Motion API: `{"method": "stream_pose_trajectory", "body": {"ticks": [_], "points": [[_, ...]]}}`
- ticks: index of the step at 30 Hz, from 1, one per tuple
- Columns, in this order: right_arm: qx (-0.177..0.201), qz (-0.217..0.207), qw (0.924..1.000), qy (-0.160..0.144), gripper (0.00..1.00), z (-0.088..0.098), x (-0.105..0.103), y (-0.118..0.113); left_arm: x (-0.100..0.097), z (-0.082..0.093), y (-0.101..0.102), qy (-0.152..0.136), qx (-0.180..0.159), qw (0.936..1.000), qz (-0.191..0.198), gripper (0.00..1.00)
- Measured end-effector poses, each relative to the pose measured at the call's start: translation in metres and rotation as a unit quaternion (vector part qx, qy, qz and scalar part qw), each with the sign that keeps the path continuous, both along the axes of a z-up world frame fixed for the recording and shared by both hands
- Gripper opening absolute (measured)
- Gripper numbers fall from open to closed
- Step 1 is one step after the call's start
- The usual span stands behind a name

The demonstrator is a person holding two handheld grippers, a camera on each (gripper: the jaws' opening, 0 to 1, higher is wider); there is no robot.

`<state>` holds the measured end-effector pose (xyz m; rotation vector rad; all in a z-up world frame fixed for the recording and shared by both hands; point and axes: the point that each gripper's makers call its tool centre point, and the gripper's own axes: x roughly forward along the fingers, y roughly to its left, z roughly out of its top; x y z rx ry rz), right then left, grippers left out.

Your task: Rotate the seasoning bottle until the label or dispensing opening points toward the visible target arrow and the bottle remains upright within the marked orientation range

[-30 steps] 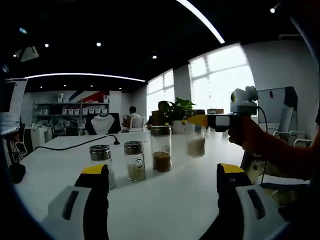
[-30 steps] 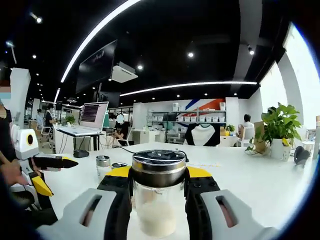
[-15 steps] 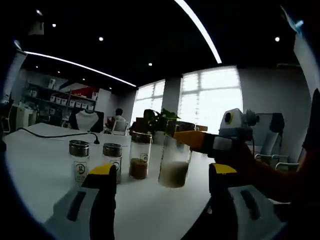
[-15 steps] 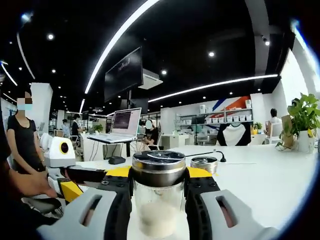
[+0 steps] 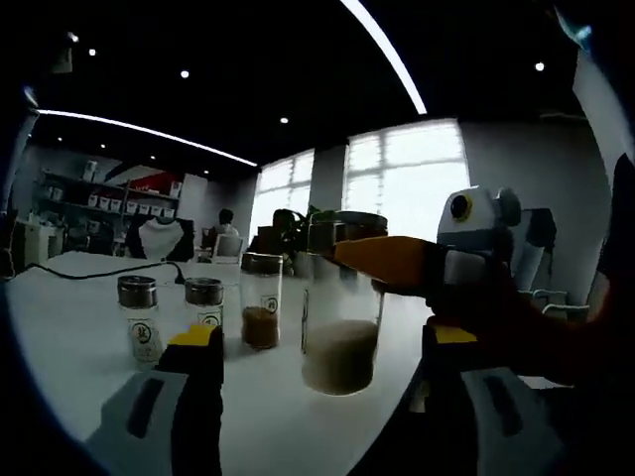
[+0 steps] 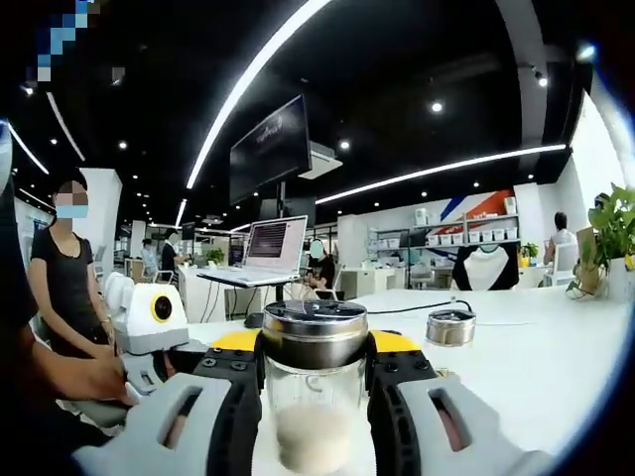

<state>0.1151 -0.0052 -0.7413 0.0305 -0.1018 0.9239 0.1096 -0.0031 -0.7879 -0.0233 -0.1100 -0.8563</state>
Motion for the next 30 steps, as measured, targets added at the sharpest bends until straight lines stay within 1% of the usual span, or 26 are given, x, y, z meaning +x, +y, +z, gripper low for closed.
{"method": "stream_pose_trajectory", "body": {"ticks": [2,3,4,7,10,13,16,19,20,21,23,25,30], "points": [[-0.001,0.005,1.0000,0.001,0.38,0.000,-0.002,0.003,0.003,-0.003,0.004,-0.019,0.031,0.9992,0.018,0.84],[-0.003,0.007,1.0000,0.000,0.38,-0.001,-0.004,0.005,0.004,-0.009,0.007,-0.010,0.049,0.9984,0.024,0.80],[-0.004,0.008,1.0000,0.001,0.38,-0.001,-0.004,0.007,0.005,-0.012,0.008,-0.007,0.055,0.9981,0.027,0.78],[-0.007,0.013,0.9999,0.001,0.38,-0.003,-0.007,0.012,0.007,-0.012,0.012,-0.012,0.044,0.9987,0.023,0.76],[-0.010,0.019,0.9998,0.001,0.38,-0.005,-0.009,0.018,0.008,-0.015,0.013,0.006,0.038,0.9992,0.013,0.72],[-0.015,0.021,0.9997,0.002,0.38,-0.009,-0.010,0.023,0.005,-0.018,0.010,0.002,0.050,0.9987,0.005,0.69],[-0.018,0.026,0.9995,0.007,0.38,-0.012,-0.012,0.027,0.005,-0.021,0.007,-0.002,0.067,0.9977,0.005,0.68],[-0.018,0.036,0.9992,0.005,0.38,-0.011,-0.017,0.032,0.003,-0.022,0.005,-0.002,0.070,0.9975,-0.002,0.64],[-0.018,0.042,0.9990,0.003,0.38,-0.011,-0.018,0.034,0.001,-0.022,0.003,-0.001,0.071,0.9974,-0.011,0.63],[-0.015,0.048,0.9987,-0.003,0.38,-0.009,-0.021,0.036,0.000,-0.022,0.002,-0.002,0.070,0.9974,-0.016,0.60],[-0.007,0.060,0.9982,-0.009,0.38,-0.007,-0.025,0.038,-0.005,-0.018,-0.001,-0.014,0.065,0.9974,-0.027,0.60],[-0.001,0.063,0.9980,-0.007,0.38,-0.005,-0.026,0.038,-0.005,-0.018,0.000,-0.012,0.062,0.9976,-0.030,0.59],[0.001,0.064,0.9979,-0.011,0.38,-0.005,-0.027,0.037,-0.009,-0.015,0.000,-0.011,0.048,0.9979,-0.043,0.48]]}}
